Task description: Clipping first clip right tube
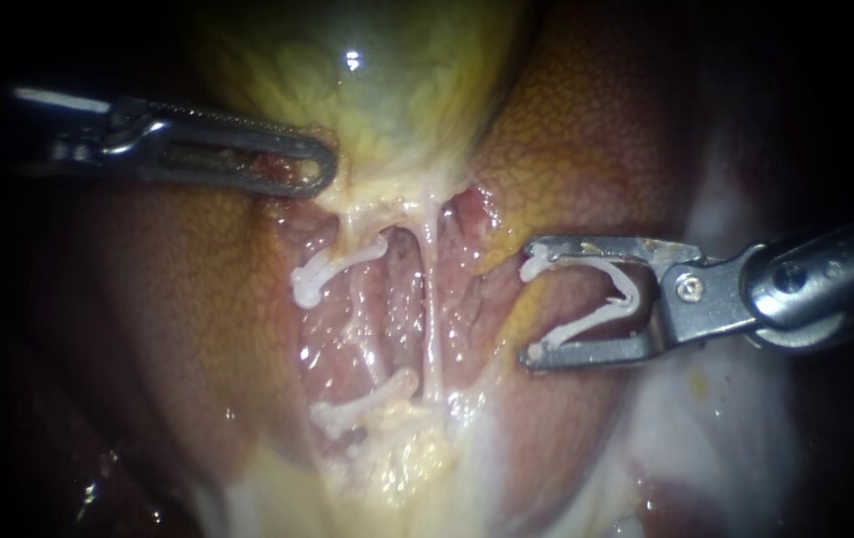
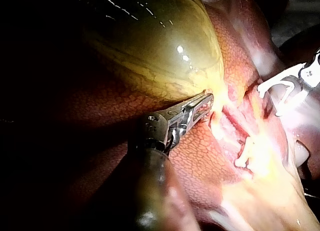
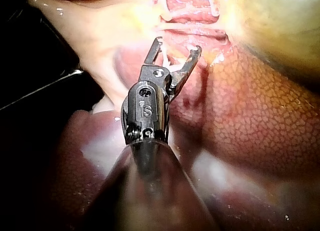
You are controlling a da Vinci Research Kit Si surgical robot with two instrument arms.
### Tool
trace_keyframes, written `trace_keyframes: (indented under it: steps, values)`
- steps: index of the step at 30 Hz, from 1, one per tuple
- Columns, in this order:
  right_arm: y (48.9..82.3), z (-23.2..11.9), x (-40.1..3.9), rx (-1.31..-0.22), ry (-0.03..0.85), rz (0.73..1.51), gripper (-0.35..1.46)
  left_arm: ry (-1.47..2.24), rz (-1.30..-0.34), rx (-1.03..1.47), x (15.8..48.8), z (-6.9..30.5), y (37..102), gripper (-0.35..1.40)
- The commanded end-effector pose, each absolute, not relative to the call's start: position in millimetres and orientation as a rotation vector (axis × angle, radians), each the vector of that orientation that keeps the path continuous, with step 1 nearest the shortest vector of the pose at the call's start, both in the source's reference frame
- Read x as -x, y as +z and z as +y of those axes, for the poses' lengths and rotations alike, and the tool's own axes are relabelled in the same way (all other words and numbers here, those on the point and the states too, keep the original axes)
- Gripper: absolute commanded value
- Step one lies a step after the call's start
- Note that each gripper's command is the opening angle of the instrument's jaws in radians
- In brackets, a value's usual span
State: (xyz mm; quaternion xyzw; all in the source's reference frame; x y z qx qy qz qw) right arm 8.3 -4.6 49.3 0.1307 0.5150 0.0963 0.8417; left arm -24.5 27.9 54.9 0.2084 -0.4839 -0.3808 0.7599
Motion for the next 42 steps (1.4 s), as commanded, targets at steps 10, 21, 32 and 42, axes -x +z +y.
trace_keyframes:
  steps: [10,21,32,42]
  values:
    - [49.3,-4.7,-8.3,-0.282,0.201,1.091,0.50,-0.840,-1.048,-0.465,22.5,29.2,51.6,-0.35]
    - [49.3,-4.7,-8.8,-0.300,0.195,1.112,0.50,-0.865,-1.067,-0.437,20.3,30.7,48.8,-0.35]
    - [50.6,-4.8,-11.2,-0.416,0.330,1.146,0.50,-0.866,-1.067,-0.432,20.7,30.5,49.1,-0.35]
    - [54.0,-5.9,-13.3,-0.506,0.416,1.146,0.50,-0.867,-1.067,-0.431,20.8,30.3,49.2,-0.35]
